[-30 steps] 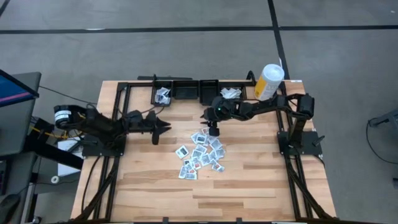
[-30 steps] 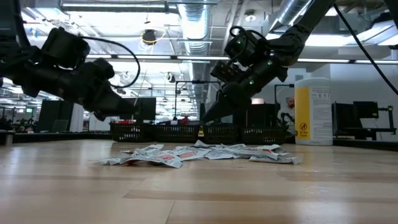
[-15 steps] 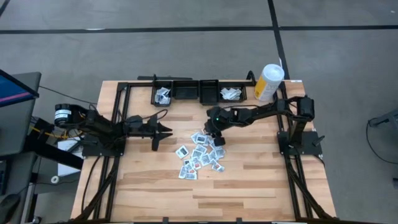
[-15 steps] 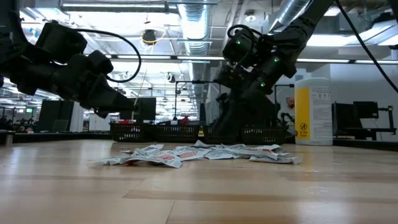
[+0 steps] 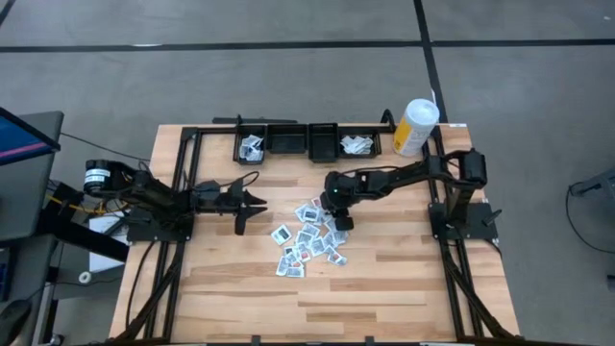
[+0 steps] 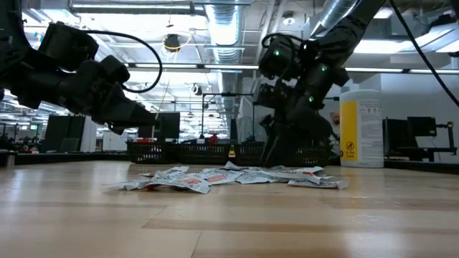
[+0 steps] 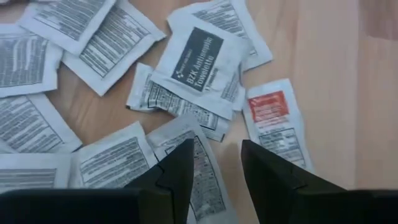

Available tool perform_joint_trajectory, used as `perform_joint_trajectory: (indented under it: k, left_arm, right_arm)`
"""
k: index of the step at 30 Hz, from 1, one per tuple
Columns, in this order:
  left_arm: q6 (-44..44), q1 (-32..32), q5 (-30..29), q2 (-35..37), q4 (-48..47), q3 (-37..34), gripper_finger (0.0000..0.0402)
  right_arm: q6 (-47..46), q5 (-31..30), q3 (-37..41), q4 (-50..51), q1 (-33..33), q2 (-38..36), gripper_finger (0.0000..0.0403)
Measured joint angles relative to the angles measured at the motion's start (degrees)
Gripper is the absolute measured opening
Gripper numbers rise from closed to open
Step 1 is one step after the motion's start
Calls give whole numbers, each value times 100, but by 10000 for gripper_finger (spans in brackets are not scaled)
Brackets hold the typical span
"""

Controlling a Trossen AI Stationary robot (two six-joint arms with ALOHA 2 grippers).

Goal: Pick & Place First Aid Supplies
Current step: Put the black towelette pack into the middle left black bin

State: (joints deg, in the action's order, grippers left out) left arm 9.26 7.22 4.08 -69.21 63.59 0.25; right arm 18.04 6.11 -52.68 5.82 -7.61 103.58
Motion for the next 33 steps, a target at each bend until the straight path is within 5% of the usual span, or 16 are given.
perform_joint_trajectory:
  k: [8, 20, 25, 33]
  left_arm:
    - [2, -7, 0, 0, 74, 0, 104]
    - [1, -52, 0, 0, 110, 0, 104]
    - [-26, -52, 0, 0, 128, 0, 104]
    - [-42, -52, 0, 0, 162, 0, 104]
  right_arm:
    - [28, 2, 315, -17, 14, -1051, 129]
    - [-601, 2, 2318, -650, 143, -3172, 129]
    - [-1177, 3, 2983, -1574, 416, -3285, 129]
    - [-1461, -15, 3142, -2685, 729, -2496, 129]
